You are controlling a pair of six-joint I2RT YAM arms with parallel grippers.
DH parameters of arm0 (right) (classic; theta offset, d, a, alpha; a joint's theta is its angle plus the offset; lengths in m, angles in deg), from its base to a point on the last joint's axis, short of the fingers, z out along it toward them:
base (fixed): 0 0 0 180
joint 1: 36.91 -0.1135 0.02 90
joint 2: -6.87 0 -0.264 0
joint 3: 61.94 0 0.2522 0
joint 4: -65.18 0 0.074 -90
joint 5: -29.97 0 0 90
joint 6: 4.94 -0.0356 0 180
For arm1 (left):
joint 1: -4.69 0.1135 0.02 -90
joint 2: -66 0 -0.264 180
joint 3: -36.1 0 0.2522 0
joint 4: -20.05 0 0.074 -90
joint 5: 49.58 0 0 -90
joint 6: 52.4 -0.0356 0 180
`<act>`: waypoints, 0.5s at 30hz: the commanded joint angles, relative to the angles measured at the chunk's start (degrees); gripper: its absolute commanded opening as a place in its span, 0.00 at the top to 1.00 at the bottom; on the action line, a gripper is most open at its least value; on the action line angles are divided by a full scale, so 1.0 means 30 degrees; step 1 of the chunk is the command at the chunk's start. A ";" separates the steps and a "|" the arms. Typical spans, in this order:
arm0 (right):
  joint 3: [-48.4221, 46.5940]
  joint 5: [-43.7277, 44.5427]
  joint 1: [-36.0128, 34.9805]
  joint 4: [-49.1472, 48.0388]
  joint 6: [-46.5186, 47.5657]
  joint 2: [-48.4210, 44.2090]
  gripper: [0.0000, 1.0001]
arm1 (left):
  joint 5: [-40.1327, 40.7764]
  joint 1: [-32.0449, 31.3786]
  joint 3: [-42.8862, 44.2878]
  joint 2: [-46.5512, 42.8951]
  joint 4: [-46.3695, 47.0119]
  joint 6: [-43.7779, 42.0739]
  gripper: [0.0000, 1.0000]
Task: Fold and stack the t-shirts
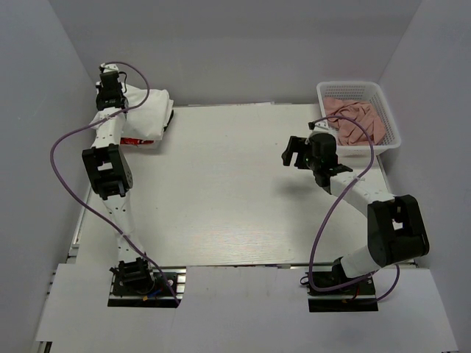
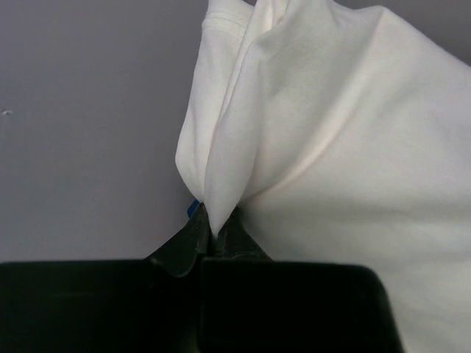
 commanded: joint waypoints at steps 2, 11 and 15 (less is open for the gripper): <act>-0.0725 0.0159 -0.0020 -0.0193 -0.0122 -0.0008 0.10 | 0.2488 0.0652 0.1312 -0.0394 0.1549 0.1643 1.00; -0.1046 0.0015 -0.0019 0.0245 -0.0004 0.0109 0.10 | 0.2375 0.0857 0.1288 -0.0394 0.0583 0.2816 0.00; -0.1077 -0.0393 -0.0106 0.0363 -0.0033 -0.0328 0.10 | 0.1379 0.0857 0.0880 -0.1446 -0.0035 0.3521 0.00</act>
